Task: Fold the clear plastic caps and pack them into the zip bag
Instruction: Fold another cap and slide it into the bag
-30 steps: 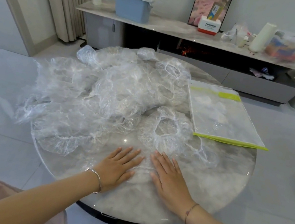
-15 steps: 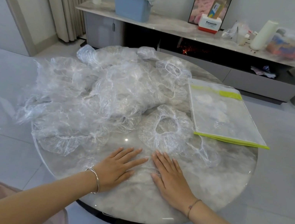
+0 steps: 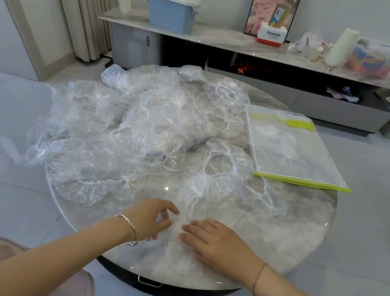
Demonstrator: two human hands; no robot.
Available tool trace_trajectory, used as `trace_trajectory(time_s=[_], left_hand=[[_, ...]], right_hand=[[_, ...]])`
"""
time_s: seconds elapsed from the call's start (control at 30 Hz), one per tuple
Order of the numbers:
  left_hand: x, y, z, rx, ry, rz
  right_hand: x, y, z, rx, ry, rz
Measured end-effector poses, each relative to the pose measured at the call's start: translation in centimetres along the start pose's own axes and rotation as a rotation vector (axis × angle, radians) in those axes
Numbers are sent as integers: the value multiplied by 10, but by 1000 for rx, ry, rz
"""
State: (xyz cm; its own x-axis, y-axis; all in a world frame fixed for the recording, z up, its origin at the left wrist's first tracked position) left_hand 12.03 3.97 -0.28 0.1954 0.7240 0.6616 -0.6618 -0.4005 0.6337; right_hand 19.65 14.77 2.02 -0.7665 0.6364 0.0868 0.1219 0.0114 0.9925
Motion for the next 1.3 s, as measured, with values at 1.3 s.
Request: trace_trajectory(time_s=[1.3], left_hand=[[6, 32, 8, 464, -120, -271]], right_hand=[[95, 43, -27, 427, -703, -599]])
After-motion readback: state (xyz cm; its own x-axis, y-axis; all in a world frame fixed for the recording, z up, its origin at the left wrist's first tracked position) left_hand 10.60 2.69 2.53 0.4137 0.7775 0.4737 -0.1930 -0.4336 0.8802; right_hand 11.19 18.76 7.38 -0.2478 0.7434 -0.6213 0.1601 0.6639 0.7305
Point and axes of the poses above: each hand's wrist, its own z-axis away from the middle knuckle, its own y-axis out of the back of the hand, x = y × z, the point moved 9 cm from there along -z, towards the middle knuckle, and after that the axes turned 9 degrees about -x, right-handed, at the moved point
